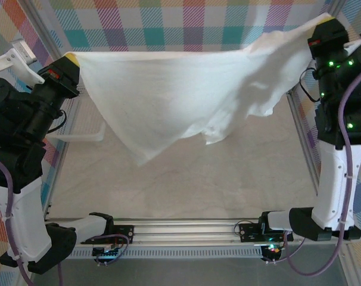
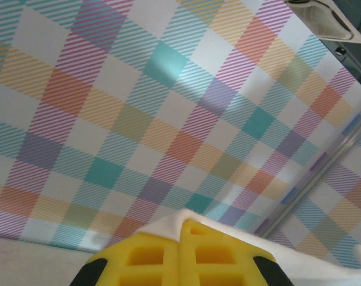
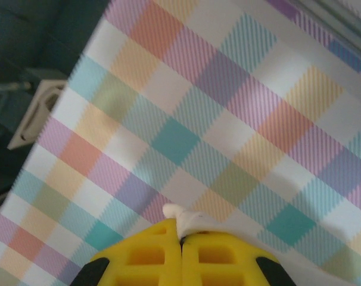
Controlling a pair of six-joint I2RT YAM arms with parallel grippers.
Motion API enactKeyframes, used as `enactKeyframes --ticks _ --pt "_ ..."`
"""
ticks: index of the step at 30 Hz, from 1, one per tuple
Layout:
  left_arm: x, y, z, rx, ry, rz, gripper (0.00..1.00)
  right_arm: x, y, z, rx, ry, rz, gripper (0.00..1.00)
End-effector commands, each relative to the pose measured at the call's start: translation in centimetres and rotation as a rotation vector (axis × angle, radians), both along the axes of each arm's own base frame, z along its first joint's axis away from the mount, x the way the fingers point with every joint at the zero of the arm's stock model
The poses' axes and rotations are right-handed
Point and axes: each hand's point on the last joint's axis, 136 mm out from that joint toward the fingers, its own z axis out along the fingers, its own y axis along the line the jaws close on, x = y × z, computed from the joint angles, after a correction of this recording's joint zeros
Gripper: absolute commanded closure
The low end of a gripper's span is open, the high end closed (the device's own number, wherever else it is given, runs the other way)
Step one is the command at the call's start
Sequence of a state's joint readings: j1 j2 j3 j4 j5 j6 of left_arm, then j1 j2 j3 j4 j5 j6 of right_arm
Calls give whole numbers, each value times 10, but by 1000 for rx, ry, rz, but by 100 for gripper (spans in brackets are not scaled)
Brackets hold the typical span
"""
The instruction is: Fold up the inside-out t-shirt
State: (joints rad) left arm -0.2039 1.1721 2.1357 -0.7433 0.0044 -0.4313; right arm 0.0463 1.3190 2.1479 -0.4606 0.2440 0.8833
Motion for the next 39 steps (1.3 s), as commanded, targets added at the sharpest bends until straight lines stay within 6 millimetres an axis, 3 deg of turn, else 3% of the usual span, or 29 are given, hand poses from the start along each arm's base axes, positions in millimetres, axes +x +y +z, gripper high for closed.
enactKeyframes --ticks 1,8,11,14,17,22,26,30,31,32,33,36,39 --pt "-17 16 13 16 -51 75 100 -47 -13 55 30 -205 -55 100" --pt "-25 17 11 -13 -56 68 100 -86 -9 91 -41 -311 -59 100" --pt "-26 21 9 -26 -45 87 100 -90 -8 95 -49 -325 -53 100" --pt "-19 25 3 -19 -20 115 100 -78 -9 92 -53 -305 -66 100" --pt "7 22 -12 13 37 133 100 -42 -7 77 -88 -238 -73 100" --pt "86 14 -67 98 205 174 100 67 3 16 -207 -20 -56 100" --pt "173 8 -129 128 338 182 100 160 17 -57 -244 153 12 100" --pt "266 18 -204 100 454 209 100 244 27 -142 -258 317 66 100" --pt "285 21 -218 97 466 215 97 260 33 -157 -270 336 91 100" --pt "309 22 -239 97 490 201 82 279 40 -175 -292 357 128 95" --pt "328 23 -250 98 501 187 72 296 48 -191 -323 377 171 84" --pt "359 26 -259 101 530 130 62 317 62 -215 -380 392 255 66" --pt "353 15 -237 114 508 55 60 310 66 -225 -390 441 285 61"
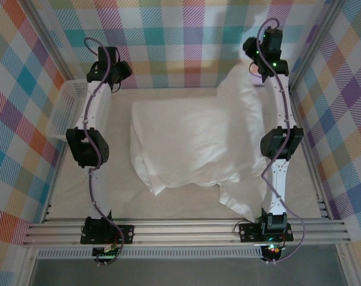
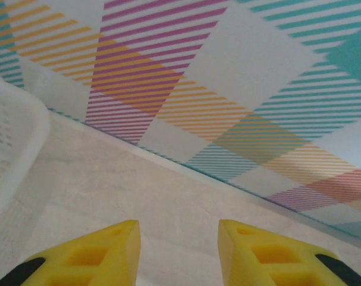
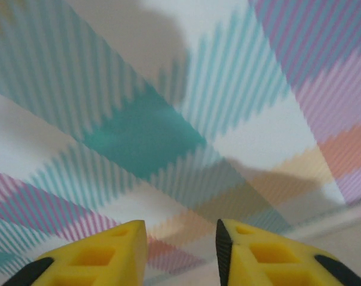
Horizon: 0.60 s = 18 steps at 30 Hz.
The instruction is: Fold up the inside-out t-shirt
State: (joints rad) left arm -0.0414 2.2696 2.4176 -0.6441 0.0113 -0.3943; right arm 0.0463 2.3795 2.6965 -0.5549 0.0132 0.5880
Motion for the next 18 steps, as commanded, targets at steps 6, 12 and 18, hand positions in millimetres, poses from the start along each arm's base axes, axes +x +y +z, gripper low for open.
enactKeyframes --ticks 6,12,18 --pt "-97 -65 89 -197 3 -202 60 -94 26 35 -26 147 209 54" --pt "-181 -145 -25 -234 248 -279 93 -169 23 -78 -18 456 220 59" --pt "-198 -141 -142 -135 478 -195 100 -222 -11 -202 40 634 -23 100"
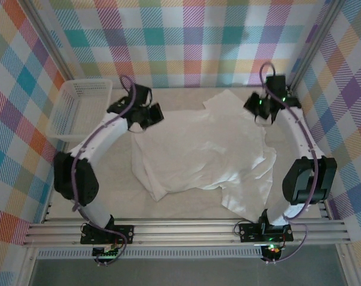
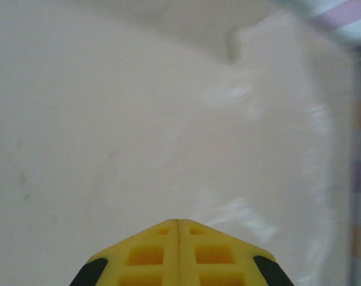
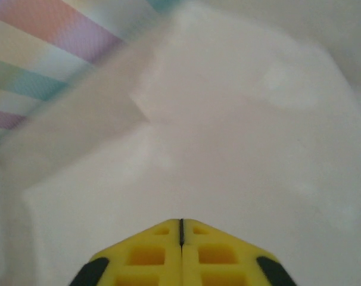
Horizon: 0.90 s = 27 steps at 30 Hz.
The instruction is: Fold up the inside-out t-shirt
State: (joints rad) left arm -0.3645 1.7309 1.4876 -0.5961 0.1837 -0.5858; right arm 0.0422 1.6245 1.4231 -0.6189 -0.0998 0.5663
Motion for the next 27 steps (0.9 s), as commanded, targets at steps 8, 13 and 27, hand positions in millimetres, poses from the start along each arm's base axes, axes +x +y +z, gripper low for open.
enactKeyframes --ticks 8,13,27 --pt "64 50 -132 156 212 182 100 10 -5 -138 48 294 -125 100" --pt "96 60 -167 166 257 241 100 30 -2 -174 86 358 -188 100" --pt "230 110 -74 52 -73 346 97 144 39 -119 273 191 -150 100"
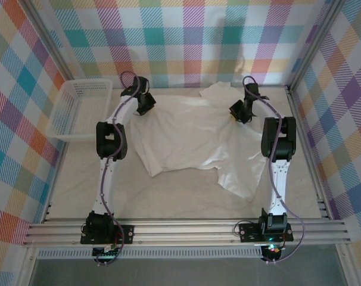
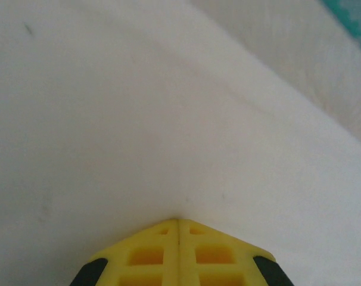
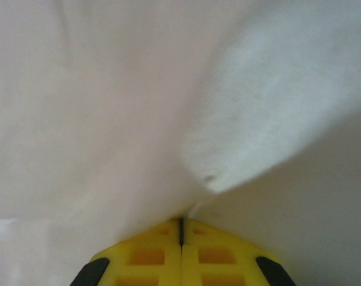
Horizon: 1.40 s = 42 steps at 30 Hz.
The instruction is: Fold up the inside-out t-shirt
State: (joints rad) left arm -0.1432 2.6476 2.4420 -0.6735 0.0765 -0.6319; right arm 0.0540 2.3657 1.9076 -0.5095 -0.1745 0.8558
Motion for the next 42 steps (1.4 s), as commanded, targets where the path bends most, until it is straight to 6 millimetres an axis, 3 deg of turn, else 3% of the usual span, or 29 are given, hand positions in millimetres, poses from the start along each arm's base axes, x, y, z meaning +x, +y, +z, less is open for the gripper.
enactKeyframes --ticks 1,3,5,7,9,12,16,18,20,23,26,33,39,42 --pt "13 21 89 -9 -152 6 93 7 13 62 52 -73 30 100" --pt "1 16 136 -23 -206 -30 87 -8 2 97 -2 -124 34 100" --pt "-18 3 178 -53 -263 -75 82 -40 -19 123 -81 -155 9 100" --pt "-48 -13 214 -85 -344 -129 78 -92 -38 131 -144 -159 -31 93" --pt "-83 -24 241 -103 -432 -161 73 -150 -48 123 -175 -128 -59 87" --pt "-142 -29 246 -112 -502 -183 69 -246 -50 92 -158 -4 -82 76" --pt "-215 -28 234 -92 -488 -215 68 -368 -41 45 -90 304 -89 75" --pt "-243 -25 223 -49 -462 -226 68 -412 -42 33 -99 450 -93 74" --pt "-269 -22 204 -19 -401 -244 68 -438 -42 24 -105 520 -91 70" --pt "-293 -16 180 4 -333 -255 68 -458 -38 8 -86 579 -94 64" --pt "-306 -10 166 31 -281 -262 68 -460 -30 -6 -41 600 -94 57" --pt "-310 -7 162 18 -286 -231 67 -425 -32 -5 -85 502 -63 58" --pt "-311 -5 159 21 -269 -223 67 -427 -30 -28 -76 511 -89 62" --pt "-309 -3 159 30 -270 -210 67 -428 -31 -29 -85 507 -101 65"
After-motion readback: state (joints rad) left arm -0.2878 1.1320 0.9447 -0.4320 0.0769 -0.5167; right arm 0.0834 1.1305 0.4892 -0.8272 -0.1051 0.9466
